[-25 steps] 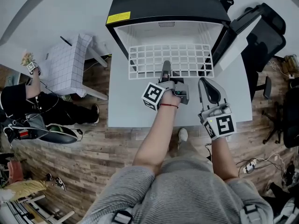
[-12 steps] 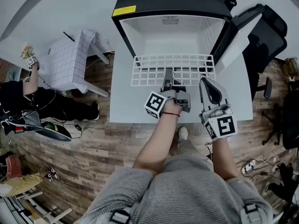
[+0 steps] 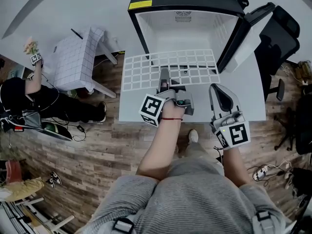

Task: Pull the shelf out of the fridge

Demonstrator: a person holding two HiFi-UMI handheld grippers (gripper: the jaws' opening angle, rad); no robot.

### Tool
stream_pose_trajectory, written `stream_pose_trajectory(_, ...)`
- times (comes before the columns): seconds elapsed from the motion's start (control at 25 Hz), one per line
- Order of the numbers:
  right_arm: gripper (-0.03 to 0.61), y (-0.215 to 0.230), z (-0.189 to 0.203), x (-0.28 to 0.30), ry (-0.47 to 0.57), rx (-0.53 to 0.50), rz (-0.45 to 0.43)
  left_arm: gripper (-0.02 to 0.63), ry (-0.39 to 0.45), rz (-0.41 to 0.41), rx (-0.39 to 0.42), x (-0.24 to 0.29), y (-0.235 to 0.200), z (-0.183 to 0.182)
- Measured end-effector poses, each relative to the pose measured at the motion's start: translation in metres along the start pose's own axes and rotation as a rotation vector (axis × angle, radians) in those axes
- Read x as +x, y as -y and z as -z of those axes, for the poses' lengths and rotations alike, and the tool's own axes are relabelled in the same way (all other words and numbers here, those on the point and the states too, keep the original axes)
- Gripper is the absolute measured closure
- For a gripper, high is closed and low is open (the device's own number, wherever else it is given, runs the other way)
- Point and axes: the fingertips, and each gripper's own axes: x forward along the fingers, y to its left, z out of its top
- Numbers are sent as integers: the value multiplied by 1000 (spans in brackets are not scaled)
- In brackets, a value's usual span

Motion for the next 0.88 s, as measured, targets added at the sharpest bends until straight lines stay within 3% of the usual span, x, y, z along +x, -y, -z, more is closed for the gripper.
stream_pose_trajectory(0.36,565,-50,-14,-3,29,-5,-27,591,39,48,5,-35,59,-46)
stream_pose_trajectory(0.6,565,-80,-27,-2,58,-28,-57,591,54,83,21,-53,78,-67)
stream_pose_trajectory(0.88,565,-83,-29,-3,54,-12,-58,591,51,83,7,-57,83,-69)
